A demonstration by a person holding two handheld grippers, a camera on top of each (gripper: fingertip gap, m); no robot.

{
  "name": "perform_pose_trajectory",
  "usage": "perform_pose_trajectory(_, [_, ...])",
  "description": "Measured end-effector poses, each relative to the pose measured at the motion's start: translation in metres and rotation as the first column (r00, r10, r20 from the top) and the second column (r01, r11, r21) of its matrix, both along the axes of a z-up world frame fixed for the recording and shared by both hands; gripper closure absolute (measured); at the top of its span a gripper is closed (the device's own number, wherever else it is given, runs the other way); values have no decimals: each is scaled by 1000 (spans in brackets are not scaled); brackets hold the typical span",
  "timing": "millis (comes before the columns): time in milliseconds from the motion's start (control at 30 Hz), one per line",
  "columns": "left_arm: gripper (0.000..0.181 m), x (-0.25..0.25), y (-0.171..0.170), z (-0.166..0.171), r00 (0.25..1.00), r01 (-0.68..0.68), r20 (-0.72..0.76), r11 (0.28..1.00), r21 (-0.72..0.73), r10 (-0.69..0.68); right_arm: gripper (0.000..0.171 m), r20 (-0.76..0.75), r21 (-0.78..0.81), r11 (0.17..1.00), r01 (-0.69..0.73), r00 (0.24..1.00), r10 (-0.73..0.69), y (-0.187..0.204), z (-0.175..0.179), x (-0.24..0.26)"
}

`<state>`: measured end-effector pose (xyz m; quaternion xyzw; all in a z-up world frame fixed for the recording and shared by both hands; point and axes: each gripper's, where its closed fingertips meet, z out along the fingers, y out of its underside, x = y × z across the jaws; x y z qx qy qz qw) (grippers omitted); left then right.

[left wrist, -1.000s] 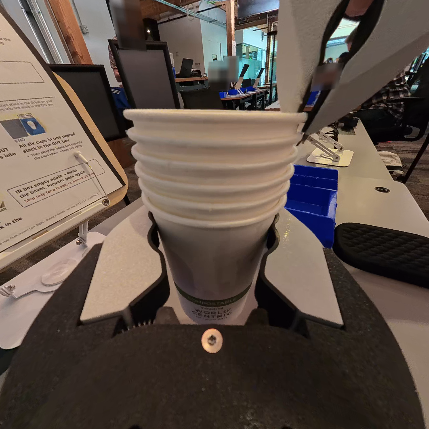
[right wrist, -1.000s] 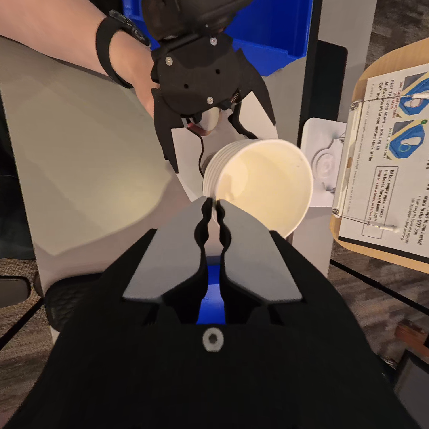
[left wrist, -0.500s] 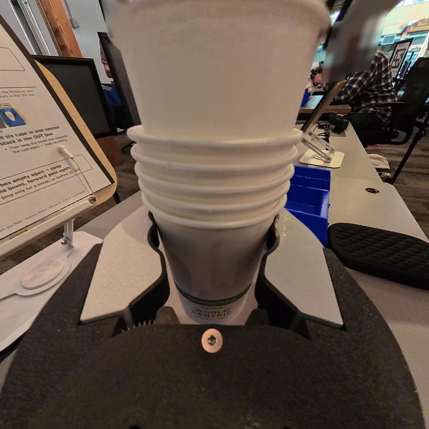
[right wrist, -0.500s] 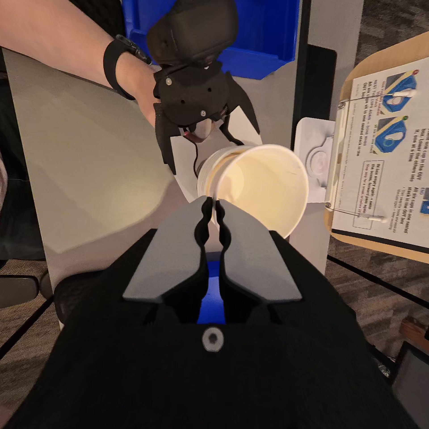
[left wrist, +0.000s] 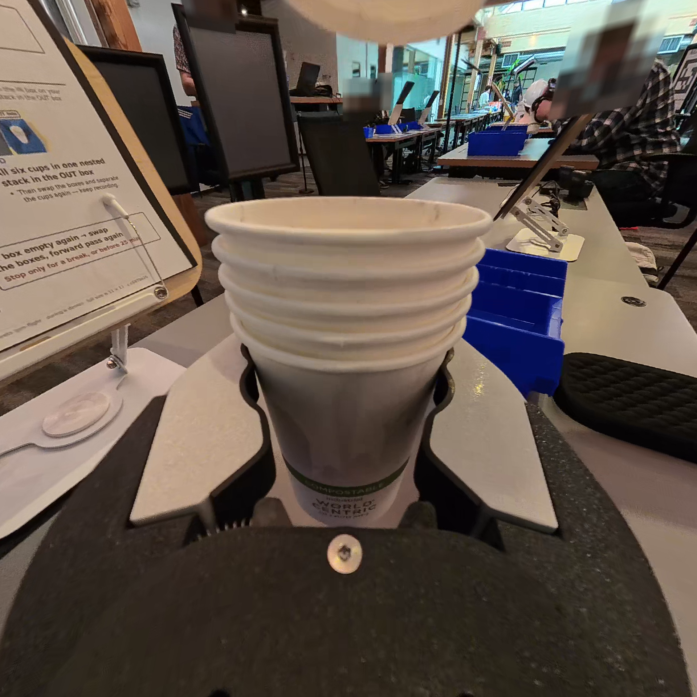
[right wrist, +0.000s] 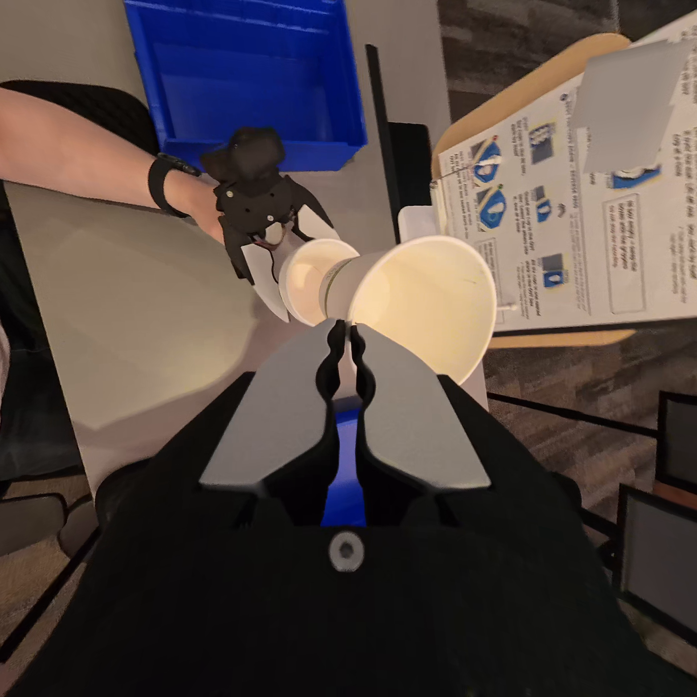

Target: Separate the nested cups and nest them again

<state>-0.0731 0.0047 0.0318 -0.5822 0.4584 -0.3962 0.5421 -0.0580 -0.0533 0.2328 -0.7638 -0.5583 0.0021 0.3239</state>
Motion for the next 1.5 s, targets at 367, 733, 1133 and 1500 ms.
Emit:
perform_pose_trajectory(367, [88, -8, 9, 4, 1000, -13, 26, 999, -38, 14, 168, 78, -65, 907, 416, 909, -411, 25, -83, 151])
perform_pose_trajectory(733, [88, -5, 9, -3, 1000, -9, 5, 999, -41, 9, 168, 228, -140, 795, 591, 800, -554, 44, -251, 236])
perform_pose_trajectory(1133, [88, -1, 6, -5, 1000, 8, -1, 998, -57, -8, 168, 253, -185, 828, 529, 840, -480, 60, -290, 214])
perform_pose_trajectory(1500, [88, 0, 5, -5, 1000, 18, -9, 998, -58, -18, 168, 246, -168, 861, 480, 866, -434, 72, -290, 199])
